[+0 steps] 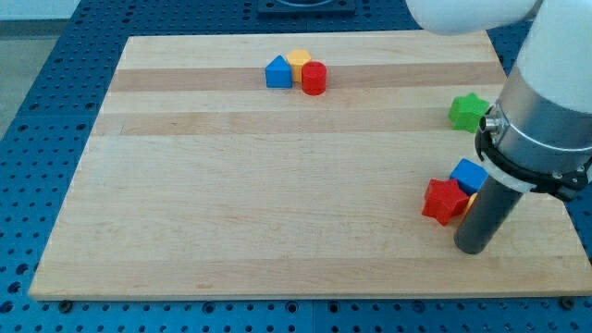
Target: Push the green star into the group of blocks
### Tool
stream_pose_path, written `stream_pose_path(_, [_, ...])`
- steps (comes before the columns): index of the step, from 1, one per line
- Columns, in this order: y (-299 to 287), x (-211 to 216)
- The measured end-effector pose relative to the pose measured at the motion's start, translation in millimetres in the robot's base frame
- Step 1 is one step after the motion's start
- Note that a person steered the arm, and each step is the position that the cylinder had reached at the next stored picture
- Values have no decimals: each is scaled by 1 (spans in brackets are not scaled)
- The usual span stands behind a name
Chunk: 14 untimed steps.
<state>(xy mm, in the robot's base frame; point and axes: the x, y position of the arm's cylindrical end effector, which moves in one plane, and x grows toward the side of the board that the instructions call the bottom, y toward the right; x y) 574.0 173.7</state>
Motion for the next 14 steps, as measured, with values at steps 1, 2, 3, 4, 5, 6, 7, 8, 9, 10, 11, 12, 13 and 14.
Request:
stream_pose_path(1, [-18,5])
stream_pose_path(2, [-70,11])
stream_pose_path(3, [-116,9])
stream_pose_path(4, [-121,-45])
stream_pose_path(5, [-59,-123])
stream_pose_path(6, [28,-184])
stream_pose_path(7, [88,-227])
stream_pose_path(8, [88,-232])
stream_pose_path(9, [84,-232])
stream_pose_path(10, [83,-232])
stream_pose_path(11, [82,-232])
stream_pose_path(12, [80,-264])
stream_pose_path(13, [79,-322])
stream_pose_path(14, [169,-358])
